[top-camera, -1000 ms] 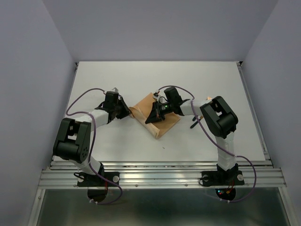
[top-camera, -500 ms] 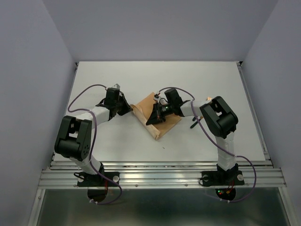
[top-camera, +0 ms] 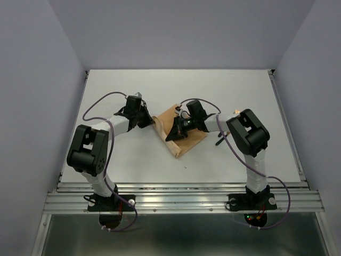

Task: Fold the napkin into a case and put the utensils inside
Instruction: Fold the lower triangle-folded napkin at the center of the board.

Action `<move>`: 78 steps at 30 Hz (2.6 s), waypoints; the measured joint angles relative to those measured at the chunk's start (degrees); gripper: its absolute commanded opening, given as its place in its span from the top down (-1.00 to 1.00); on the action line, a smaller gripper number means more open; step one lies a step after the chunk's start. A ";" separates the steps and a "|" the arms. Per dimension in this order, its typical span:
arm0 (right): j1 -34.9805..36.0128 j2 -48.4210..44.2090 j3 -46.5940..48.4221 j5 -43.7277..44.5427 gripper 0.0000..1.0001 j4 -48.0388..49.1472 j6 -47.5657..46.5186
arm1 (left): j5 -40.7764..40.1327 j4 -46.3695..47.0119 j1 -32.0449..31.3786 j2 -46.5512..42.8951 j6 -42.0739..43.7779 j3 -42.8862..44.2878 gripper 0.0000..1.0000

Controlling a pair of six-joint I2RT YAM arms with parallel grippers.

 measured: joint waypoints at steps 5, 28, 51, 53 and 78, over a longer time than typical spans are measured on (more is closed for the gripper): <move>0.00 -0.07 0.00 0.48 0.91 0.00 0.02 | -0.39 -1.77 -0.35 1.36 -0.39 1.79 1.00; 0.00 -3.06 -0.20 10.25 0.99 -5.11 -4.15 | -1.46 -3.96 -1.79 6.45 -1.44 6.08 0.43; 0.00 -3.06 -0.22 11.37 0.99 -3.43 -2.80 | -0.42 -16.31 -6.47 1.49 -2.08 11.89 -0.34; -0.02 -3.06 -0.24 11.39 0.99 -3.43 -2.82 | -0.85 -18.53 -7.39 4.31 -2.38 14.36 -0.33; 0.13 -3.41 -1.25 14.32 0.99 -3.48 -6.16 | -2.89 -25.20 -11.10 12.70 -4.90 19.08 -0.22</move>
